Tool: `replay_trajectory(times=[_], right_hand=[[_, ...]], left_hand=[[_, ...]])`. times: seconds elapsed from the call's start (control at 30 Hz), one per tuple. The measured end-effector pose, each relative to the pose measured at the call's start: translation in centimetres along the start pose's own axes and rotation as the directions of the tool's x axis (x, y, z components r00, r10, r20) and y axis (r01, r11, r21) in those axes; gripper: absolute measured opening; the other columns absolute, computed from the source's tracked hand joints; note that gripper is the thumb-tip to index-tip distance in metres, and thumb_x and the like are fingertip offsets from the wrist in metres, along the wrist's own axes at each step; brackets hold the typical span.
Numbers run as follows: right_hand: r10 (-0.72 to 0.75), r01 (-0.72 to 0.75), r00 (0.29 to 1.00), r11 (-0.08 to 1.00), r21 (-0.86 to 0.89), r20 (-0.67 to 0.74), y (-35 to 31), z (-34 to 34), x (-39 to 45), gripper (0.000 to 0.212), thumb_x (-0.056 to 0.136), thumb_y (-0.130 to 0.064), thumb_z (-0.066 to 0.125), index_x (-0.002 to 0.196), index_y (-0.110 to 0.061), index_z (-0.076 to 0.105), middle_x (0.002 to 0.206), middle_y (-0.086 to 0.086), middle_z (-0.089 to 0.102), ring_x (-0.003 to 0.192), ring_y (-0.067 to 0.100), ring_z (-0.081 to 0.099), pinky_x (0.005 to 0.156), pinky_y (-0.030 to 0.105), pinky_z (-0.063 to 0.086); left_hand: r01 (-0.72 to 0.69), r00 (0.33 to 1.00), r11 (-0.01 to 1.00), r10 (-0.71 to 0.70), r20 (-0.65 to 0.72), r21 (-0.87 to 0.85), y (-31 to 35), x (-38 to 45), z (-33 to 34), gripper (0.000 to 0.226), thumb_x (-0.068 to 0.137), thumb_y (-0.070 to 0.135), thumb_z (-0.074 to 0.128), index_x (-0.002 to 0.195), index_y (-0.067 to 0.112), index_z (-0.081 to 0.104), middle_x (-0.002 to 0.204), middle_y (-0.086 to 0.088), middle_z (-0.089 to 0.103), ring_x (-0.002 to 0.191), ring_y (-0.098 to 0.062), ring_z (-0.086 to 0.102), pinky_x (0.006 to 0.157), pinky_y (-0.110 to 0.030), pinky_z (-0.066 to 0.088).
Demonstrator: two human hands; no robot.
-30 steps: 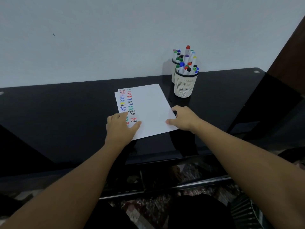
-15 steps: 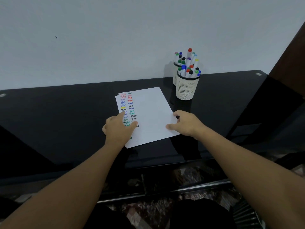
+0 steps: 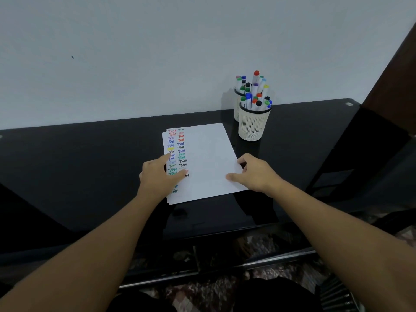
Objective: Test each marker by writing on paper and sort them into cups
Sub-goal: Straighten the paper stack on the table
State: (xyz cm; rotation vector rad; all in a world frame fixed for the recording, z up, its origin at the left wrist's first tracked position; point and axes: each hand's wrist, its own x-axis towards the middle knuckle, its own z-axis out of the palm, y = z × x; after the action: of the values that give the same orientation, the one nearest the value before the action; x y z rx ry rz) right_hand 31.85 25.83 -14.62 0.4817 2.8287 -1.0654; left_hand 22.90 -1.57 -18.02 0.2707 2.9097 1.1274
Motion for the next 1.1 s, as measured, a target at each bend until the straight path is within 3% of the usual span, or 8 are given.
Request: replay_trajectory(times=[0.13, 0.27, 0.4, 0.57, 0.77, 0.97, 1.03, 1.1], right_hand=[[0.007, 0.012, 0.984, 0.995, 0.103, -0.179, -0.3, -0.5, 1.0, 0.054, 0.088, -0.050, 0.075, 0.131, -0.024, 0.053, 0.098, -0.003, 0.063, 0.092, 0.016, 0.065, 0.085, 0.040, 0.057], [0.054, -0.008, 0.910, 0.993, 0.114, -0.411, -0.1, -1.9, 3.7, 0.074, 0.088, -0.048, 0.077, 0.147, -0.022, 0.040, 0.136, 0.006, 0.051, 0.129, 0.026, 0.049, 0.104, 0.046, 0.050], [0.189, -0.041, 0.886, 0.942, 0.334, -0.424, 0.2, -3.8, 7.5, 0.093, 0.079, -0.045, 0.087, 0.149, -0.022, 0.031, 0.150, 0.008, 0.036, 0.141, 0.028, 0.039, 0.110, 0.050, 0.047], [0.163, 0.046, 0.887, 0.899, 0.435, -0.432, 0.7, -4.2, 11.4, 0.118, 0.068, -0.041, 0.095, 0.157, -0.021, 0.021, 0.155, 0.004, 0.035, 0.146, 0.024, 0.035, 0.116, 0.053, 0.041], [0.096, 0.181, 0.857, 0.864, 0.470, -0.507, 2.8, -3.6, 13.9, 0.096, 0.075, -0.039, 0.091, 0.151, -0.023, 0.035, 0.143, -0.004, 0.049, 0.134, 0.013, 0.046, 0.112, 0.045, 0.048], [0.064, 0.256, 0.791, 0.868, 0.424, -0.608, 4.1, -2.8, 14.0, 0.095, 0.074, -0.049, 0.088, 0.151, -0.031, 0.036, 0.139, -0.009, 0.050, 0.131, 0.005, 0.043, 0.107, 0.037, 0.049], [0.058, 0.259, 0.789, 0.872, 0.416, -0.612, 4.1, -2.8, 14.0, 0.096, 0.074, -0.051, 0.088, 0.152, -0.032, 0.035, 0.140, -0.009, 0.050, 0.131, 0.005, 0.043, 0.106, 0.036, 0.048], [0.044, 0.263, 0.793, 0.876, 0.405, -0.608, 4.1, -2.7, 14.0, 0.097, 0.074, -0.052, 0.087, 0.153, -0.033, 0.034, 0.142, -0.009, 0.049, 0.134, 0.007, 0.042, 0.107, 0.038, 0.048]], left_hand=[[0.036, 0.994, 0.995, -0.027, -0.101, 0.094, 1.4, 1.0, 0.1, 0.067, 0.080, 0.061, 0.071, 0.138, 0.033, 0.050, 0.120, 0.005, 0.059, 0.119, -0.023, 0.048, 0.102, -0.049, 0.042], [-0.097, 0.969, 0.992, 0.113, -0.220, 0.083, 5.3, 2.6, 0.7, 0.052, 0.088, 0.052, 0.069, 0.129, 0.025, 0.054, 0.114, 0.001, 0.060, 0.112, -0.024, 0.048, 0.095, -0.044, 0.045], [-0.087, 0.996, 0.976, 0.081, -0.038, -0.200, 10.9, 6.2, 1.5, 0.050, 0.089, 0.054, 0.070, 0.128, 0.027, 0.052, 0.112, 0.002, 0.061, 0.105, -0.018, 0.060, 0.081, -0.034, 0.055], [-0.066, 0.995, 0.949, 0.086, 0.052, -0.309, 16.4, 12.1, 4.2, 0.063, 0.090, 0.049, 0.073, 0.140, 0.021, 0.046, 0.130, -0.004, 0.060, 0.112, -0.018, 0.059, 0.094, -0.032, 0.049], [0.035, 0.988, 0.905, 0.032, 0.149, -0.424, 19.8, 18.9, 7.4, 0.078, 0.088, 0.035, 0.079, 0.151, 0.022, 0.035, 0.145, -0.008, 0.050, 0.113, -0.019, 0.053, 0.075, -0.023, 0.047], [0.112, 0.948, 0.847, 0.065, 0.311, -0.520, 21.4, 22.4, 10.1, 0.094, 0.079, 0.016, 0.087, 0.155, 0.025, 0.031, 0.147, -0.006, 0.050, 0.124, -0.022, 0.054, 0.103, -0.040, 0.049], [0.116, 0.943, 0.833, 0.078, 0.324, -0.540, 21.5, 23.2, 10.9, 0.094, 0.077, 0.015, 0.087, 0.153, 0.027, 0.034, 0.140, -0.007, 0.057, 0.122, -0.028, 0.061, 0.101, -0.050, 0.054], [0.093, 0.944, 0.830, 0.102, 0.313, -0.550, 21.4, 23.7, 11.4, 0.084, 0.080, 0.012, 0.085, 0.149, 0.026, 0.039, 0.133, -0.006, 0.061, 0.117, -0.026, 0.064, 0.095, -0.048, 0.058]])
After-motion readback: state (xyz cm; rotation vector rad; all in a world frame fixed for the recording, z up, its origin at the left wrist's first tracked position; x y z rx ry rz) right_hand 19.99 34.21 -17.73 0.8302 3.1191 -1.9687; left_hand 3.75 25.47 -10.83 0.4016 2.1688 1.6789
